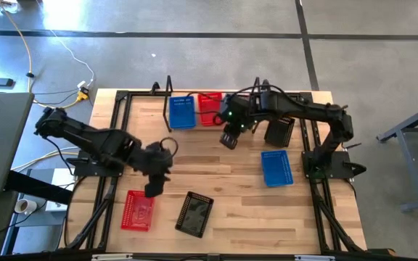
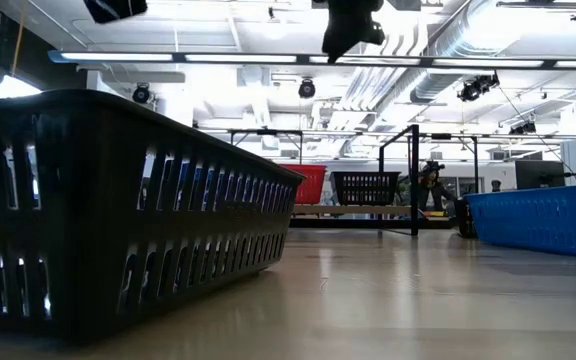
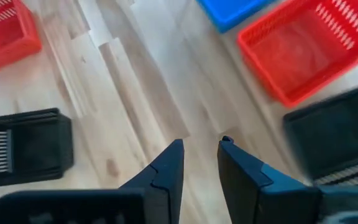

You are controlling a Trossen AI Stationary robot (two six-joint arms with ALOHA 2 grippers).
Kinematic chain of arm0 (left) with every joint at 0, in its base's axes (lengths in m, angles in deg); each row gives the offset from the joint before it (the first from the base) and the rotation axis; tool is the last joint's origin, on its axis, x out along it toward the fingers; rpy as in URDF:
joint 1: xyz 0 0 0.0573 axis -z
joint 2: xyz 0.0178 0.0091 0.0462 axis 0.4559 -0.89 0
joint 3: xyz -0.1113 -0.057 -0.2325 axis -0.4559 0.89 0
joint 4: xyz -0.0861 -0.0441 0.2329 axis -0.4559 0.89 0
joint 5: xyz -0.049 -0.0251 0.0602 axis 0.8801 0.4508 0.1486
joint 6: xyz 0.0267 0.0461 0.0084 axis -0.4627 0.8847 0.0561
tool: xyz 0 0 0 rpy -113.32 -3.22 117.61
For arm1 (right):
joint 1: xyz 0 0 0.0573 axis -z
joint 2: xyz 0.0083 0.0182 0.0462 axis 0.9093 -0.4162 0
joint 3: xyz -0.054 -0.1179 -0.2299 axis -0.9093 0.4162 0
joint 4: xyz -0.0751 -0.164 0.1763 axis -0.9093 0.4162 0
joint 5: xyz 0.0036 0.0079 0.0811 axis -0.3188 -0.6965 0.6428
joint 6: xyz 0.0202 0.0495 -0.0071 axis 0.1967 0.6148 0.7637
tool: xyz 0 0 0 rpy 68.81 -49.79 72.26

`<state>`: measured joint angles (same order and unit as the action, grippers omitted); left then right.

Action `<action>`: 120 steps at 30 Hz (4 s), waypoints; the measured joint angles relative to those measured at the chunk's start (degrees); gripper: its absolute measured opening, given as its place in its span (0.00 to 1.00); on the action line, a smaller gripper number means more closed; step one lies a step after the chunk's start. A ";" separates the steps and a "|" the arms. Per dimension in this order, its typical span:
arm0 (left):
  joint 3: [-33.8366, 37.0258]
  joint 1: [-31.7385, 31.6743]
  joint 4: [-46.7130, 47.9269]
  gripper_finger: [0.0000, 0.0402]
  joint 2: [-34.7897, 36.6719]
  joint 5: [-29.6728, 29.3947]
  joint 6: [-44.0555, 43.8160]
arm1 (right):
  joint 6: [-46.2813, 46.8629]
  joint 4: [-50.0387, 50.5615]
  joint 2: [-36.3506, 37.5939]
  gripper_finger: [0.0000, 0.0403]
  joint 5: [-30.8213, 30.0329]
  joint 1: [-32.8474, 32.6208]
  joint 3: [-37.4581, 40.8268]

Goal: Stack baskets on shelf by color
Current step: Stack the bottom black bin on top of the black bin on the shelf

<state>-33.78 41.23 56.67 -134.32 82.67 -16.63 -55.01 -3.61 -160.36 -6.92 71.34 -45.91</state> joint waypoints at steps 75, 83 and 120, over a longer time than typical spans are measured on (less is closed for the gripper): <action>0.00 8.02 20.20 0.29 -0.71 -20.58 -26.96 | 13.70 -45.21 -29.57 0.36 0.82 -36.37 0.46; 0.00 8.02 19.97 0.29 -0.71 -20.59 -26.96 | 13.54 -45.29 -30.15 0.36 -0.46 -36.37 0.44; 0.00 8.02 19.94 0.29 -0.71 -20.65 -25.43 | 14.75 -39.26 -33.52 0.01 5.03 -34.82 0.35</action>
<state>-33.78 49.25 76.61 -135.03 62.02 -42.06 -40.26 -42.88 -193.88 -1.90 36.53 -45.56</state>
